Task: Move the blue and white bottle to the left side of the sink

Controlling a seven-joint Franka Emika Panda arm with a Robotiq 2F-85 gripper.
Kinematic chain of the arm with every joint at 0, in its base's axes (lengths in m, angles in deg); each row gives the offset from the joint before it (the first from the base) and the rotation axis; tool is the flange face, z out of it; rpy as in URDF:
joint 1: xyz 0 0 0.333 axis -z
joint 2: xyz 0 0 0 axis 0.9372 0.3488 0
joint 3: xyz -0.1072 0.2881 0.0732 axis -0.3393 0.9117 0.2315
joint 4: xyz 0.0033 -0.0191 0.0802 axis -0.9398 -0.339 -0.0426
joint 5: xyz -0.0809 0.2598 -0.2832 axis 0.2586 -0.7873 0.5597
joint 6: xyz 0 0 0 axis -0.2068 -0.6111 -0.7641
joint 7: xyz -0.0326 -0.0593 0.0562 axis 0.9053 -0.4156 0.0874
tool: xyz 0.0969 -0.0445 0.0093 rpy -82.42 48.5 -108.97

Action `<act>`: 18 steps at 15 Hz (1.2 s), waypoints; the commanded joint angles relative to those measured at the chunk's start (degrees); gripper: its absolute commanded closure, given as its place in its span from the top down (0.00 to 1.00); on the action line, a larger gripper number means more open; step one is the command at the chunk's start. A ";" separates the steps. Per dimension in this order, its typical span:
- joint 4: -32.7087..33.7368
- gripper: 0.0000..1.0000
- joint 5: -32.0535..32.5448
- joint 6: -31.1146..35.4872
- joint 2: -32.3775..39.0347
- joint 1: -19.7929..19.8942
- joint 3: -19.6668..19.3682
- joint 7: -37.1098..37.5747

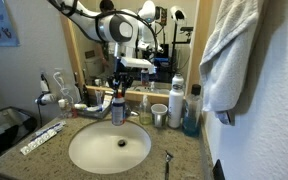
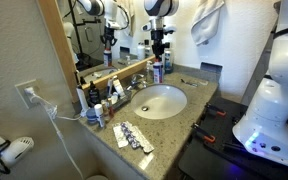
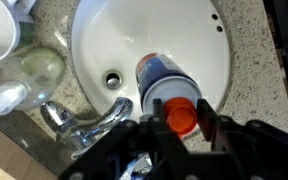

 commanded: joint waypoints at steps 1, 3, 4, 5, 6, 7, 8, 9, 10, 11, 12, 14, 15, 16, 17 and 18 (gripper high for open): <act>1.23 0.12 1.25 -2.76 -0.62 -1.28 1.05 -3.05; 1.73 0.12 1.38 -3.22 -0.30 -2.06 1.57 -4.24; 2.02 0.12 1.36 -3.43 -0.10 -2.41 1.92 -5.03; 2.22 0.12 1.40 -3.52 0.12 -2.76 2.23 -5.49; 2.49 0.12 1.30 -3.68 0.37 -3.11 2.59 -6.36; 2.74 0.12 1.43 -3.62 0.70 -3.52 2.83 -6.80; 3.11 0.12 1.39 -3.69 1.23 -3.86 3.16 -7.55; 3.34 0.12 1.39 -3.77 1.46 -4.14 3.43 -8.24; 3.60 0.12 1.27 -3.53 1.98 -4.38 3.79 -9.07; 3.94 0.12 1.05 -3.63 2.37 -4.56 4.10 -10.22; 4.46 0.12 1.06 -3.71 3.09 -4.83 4.34 -10.99; 5.40 0.12 1.05 -3.84 4.28 -5.18 4.91 -12.61; 5.92 0.12 1.01 -3.83 5.02 -5.32 5.21 -13.52; 6.68 0.12 0.98 -4.11 5.81 -5.43 5.53 -14.27; 7.22 0.12 1.05 -4.15 6.50 -5.57 5.75 -14.86; 7.94 0.12 1.15 -4.37 7.28 -5.77 5.98 -15.47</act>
